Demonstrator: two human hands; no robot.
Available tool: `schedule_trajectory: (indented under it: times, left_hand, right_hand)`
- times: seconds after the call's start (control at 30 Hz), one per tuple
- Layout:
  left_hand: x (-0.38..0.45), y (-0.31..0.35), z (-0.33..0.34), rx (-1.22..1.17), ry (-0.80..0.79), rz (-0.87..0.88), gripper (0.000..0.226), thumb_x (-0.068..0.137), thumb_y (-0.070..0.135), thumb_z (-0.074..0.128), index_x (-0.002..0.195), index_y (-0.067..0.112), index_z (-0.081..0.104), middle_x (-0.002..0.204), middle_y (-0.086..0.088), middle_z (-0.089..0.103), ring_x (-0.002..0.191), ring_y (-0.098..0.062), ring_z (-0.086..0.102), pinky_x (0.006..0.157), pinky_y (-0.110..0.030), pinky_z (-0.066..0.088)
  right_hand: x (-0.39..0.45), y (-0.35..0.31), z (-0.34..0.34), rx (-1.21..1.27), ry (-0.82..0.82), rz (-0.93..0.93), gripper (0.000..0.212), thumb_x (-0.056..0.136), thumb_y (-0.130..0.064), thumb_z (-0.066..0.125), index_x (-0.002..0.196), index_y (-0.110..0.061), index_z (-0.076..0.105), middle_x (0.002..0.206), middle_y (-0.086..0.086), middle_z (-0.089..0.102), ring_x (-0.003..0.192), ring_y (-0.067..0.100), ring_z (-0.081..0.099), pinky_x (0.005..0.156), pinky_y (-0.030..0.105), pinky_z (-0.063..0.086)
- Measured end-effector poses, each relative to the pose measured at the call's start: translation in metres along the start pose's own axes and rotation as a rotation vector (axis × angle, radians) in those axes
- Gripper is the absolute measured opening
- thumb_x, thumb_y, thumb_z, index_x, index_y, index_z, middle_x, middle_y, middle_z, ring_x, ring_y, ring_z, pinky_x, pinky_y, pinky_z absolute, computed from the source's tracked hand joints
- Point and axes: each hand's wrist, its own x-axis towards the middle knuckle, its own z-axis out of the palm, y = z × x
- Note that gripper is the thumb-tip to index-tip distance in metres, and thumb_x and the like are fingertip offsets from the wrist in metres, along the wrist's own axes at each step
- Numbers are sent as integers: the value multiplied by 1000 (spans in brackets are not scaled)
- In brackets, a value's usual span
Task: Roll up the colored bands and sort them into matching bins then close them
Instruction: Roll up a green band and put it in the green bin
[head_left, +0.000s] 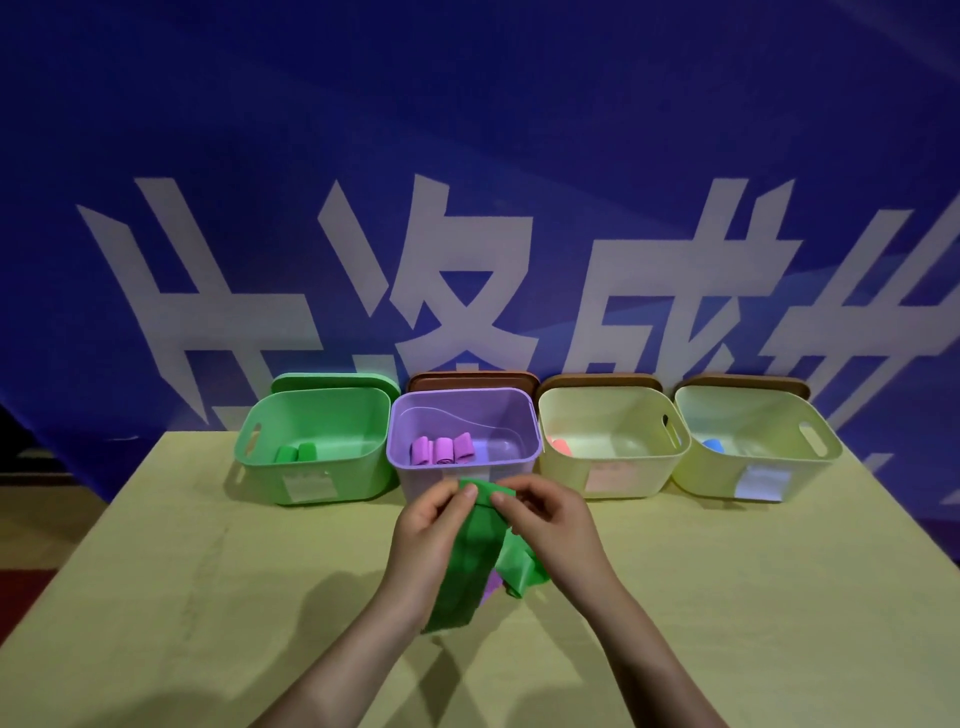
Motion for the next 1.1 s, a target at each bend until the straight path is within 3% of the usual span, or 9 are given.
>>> schedule_trajectory:
  times: [0.1, 0.2, 0.33, 0.43, 0.47, 0.63, 0.73, 0.93, 1.1]
  left_hand:
    - [-7, 1, -7, 74, 29, 25, 16, 93, 12, 57, 87, 2, 67, 81, -17, 66, 75, -21, 60, 71, -31, 47]
    - [-9, 1, -17, 59, 51, -2, 21, 92, 17, 60, 89, -4, 63, 86, -26, 62, 79, -25, 57, 75, -37, 44]
    - [-9, -1, -26, 24, 54, -90, 55, 73, 46, 73, 86, -6, 63, 82, -27, 60, 80, -29, 55, 78, -41, 42]
    - [-12, -1, -28, -52, 81, -136, 27, 86, 26, 68, 84, 0, 71, 86, -19, 69, 82, -27, 62, 80, -38, 46]
    - [-13, -1, -28, -89, 79, -158, 19, 90, 18, 63, 86, 2, 72, 88, -19, 71, 83, -27, 64, 81, -38, 48]
    - [-14, -1, -25, -210, 45, -203, 25, 96, 8, 47, 104, -8, 64, 90, -24, 64, 86, -31, 61, 79, -39, 47]
    - [-12, -2, -21, -232, 39, -225, 28, 96, 5, 40, 103, -9, 64, 92, -26, 63, 86, -33, 60, 83, -44, 46]
    - [-8, -4, -13, -176, -16, -216, 27, 98, 17, 46, 100, 4, 70, 94, -18, 71, 84, -24, 66, 78, -36, 50]
    - [4, -7, -5, -76, 11, -149, 25, 94, 11, 54, 87, 15, 77, 94, -16, 73, 89, -28, 69, 86, -39, 50]
  right_hand:
    - [-2, 2, 7, -16, 2, -17, 15, 85, -4, 68, 76, -16, 69, 60, -13, 63, 57, -2, 53, 58, 13, 42]
    - [-3, 4, 18, -36, 25, -46, 15, 83, -3, 70, 74, -15, 67, 58, -12, 62, 54, -2, 50, 56, 11, 39]
    - [0, 6, 26, -85, 82, -123, 20, 83, -6, 71, 73, -23, 66, 63, -11, 63, 58, 2, 52, 59, 13, 40]
    - [0, 6, 25, -209, 86, -275, 3, 81, -21, 68, 78, -20, 68, 71, -8, 63, 64, 5, 55, 63, 12, 42]
    - [-1, 5, 24, -267, 73, -346, 8, 81, -24, 66, 82, -16, 70, 74, -7, 63, 67, 3, 55, 65, 11, 41]
    - [-1, 5, 10, -409, -79, -529, 22, 84, -10, 66, 105, -15, 74, 83, -7, 59, 77, -5, 55, 70, 12, 42]
    - [4, 5, -1, -491, -159, -541, 20, 88, -20, 63, 105, -19, 73, 88, -6, 58, 81, 3, 57, 70, 21, 48]
    - [9, -1, -21, -645, -337, -483, 31, 91, -31, 51, 114, -25, 71, 97, -8, 55, 92, 2, 52, 76, 20, 46]
    - [12, -2, -20, -371, -197, -259, 19, 92, -28, 59, 109, -31, 68, 95, -10, 65, 88, 6, 60, 76, 15, 46]
